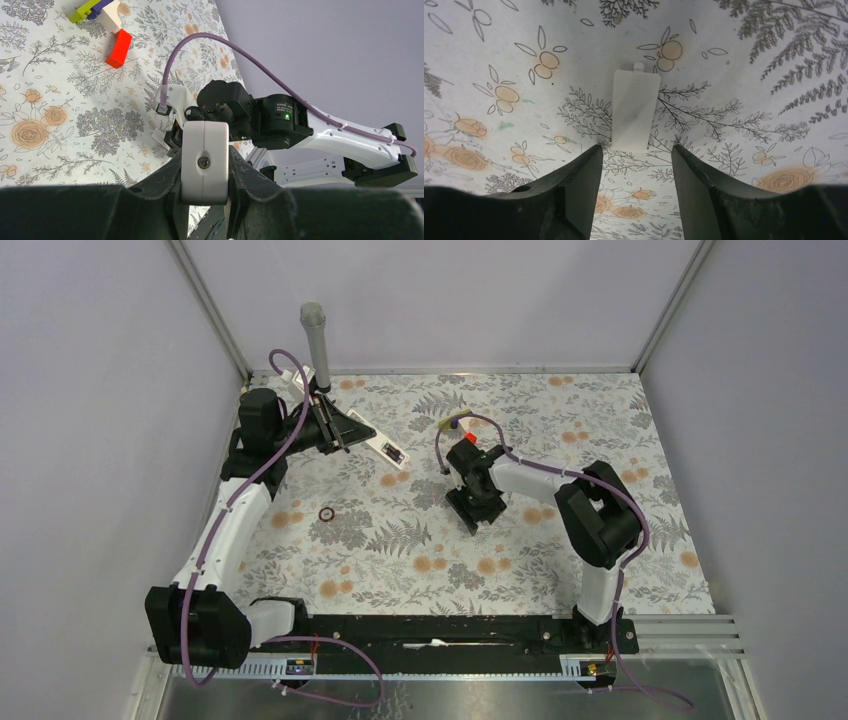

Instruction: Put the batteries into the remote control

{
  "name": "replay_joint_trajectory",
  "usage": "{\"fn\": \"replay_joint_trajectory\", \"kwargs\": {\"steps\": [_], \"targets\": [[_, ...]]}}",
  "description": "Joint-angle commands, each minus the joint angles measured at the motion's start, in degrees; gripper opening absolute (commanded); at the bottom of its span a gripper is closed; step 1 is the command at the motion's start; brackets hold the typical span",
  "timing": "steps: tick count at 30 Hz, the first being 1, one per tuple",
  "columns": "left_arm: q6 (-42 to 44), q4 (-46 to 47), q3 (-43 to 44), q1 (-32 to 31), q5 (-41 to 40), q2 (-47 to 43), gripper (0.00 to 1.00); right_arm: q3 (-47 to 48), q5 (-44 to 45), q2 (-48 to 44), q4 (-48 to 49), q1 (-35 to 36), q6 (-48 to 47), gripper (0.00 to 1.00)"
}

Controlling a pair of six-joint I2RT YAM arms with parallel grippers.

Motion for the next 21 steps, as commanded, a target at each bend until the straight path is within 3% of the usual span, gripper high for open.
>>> {"fn": "replay_joint_trajectory", "kwargs": {"steps": [1,16,21], "targets": [[0.0,3.9,0.1,0.3,0.6,-1.6,0.00,-2.8,6.1,-1.5,1.5,1.7,8.5,0.59],[0.1,3.8,-0.4,0.4,0.5,-2.3,0.00,-2.1,8.2,0.5,2.6,3.7,11.9,0.44],[0.1,3.9,-0.5,0.4,0.5,-2.4,0.00,-1.8,9.0,0.8,2.7,3.7,12.2,0.51]]}}
